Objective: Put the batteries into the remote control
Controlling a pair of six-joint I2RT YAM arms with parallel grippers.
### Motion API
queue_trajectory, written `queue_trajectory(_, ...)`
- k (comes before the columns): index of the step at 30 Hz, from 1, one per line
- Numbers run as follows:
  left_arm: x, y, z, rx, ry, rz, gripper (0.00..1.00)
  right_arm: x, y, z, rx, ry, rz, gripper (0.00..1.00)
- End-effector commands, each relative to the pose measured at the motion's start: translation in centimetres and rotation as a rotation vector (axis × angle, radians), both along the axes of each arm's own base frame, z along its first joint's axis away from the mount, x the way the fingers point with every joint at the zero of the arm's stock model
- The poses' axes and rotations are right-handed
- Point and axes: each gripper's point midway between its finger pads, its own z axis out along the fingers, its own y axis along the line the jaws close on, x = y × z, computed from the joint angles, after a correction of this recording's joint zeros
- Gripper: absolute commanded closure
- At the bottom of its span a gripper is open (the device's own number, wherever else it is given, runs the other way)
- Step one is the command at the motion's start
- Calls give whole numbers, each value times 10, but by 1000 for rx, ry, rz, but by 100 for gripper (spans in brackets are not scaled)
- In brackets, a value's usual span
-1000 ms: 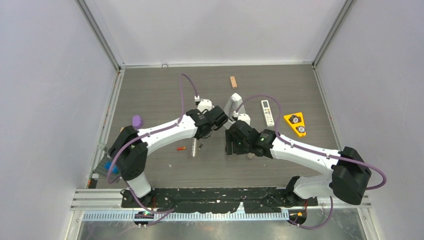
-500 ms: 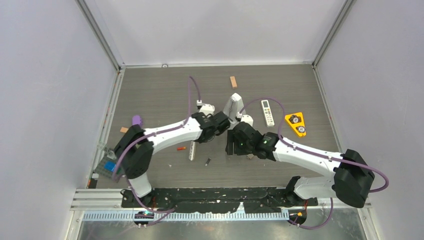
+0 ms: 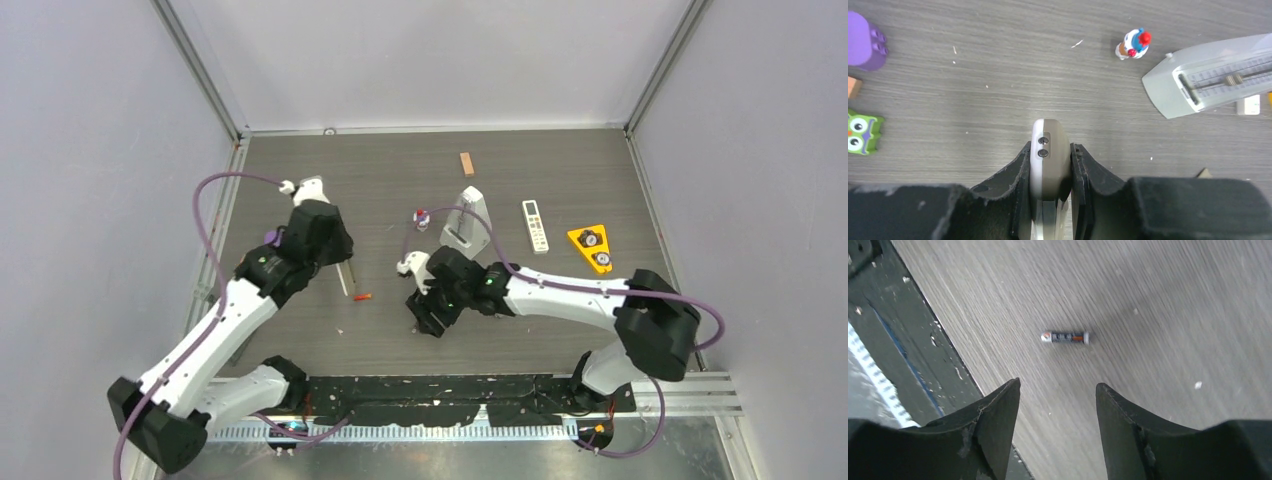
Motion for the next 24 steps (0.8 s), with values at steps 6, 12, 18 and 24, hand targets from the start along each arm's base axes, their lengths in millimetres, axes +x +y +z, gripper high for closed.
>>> queue_trajectory(6, -16, -11, 79, -160, -247, -369, 100, 11, 27, -1, -179, -326, 576, 37)
queue_trajectory(12, -28, 10, 108, -143, -366, -337, 100, 10, 27, -19, -270, -304, 714, 41)
queue_trajectory(18, -32, 14, 126, -153, -400, -331, 100, 10, 40, -28, -269, -321, 760, 41)
queue_trajectory(24, -35, 11, 133, -163, -410, -357, 100, 7, 45, -41, -269, -305, 803, 44)
